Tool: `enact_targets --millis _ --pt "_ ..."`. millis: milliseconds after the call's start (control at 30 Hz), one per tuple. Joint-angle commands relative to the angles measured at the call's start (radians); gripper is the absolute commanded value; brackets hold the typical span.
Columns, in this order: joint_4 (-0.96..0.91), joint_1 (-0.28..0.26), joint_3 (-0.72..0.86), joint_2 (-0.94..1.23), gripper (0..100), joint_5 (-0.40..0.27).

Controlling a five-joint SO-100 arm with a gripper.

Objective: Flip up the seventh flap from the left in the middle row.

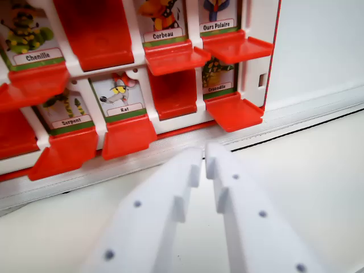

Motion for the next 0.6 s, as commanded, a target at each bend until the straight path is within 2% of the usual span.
enact_targets --millis 0,567 --pt "-0.029 0.008 -0.123 -0.029 0 0.003" --pt "-0.032 -0.026 -0.373 -0.268 0 0.034"
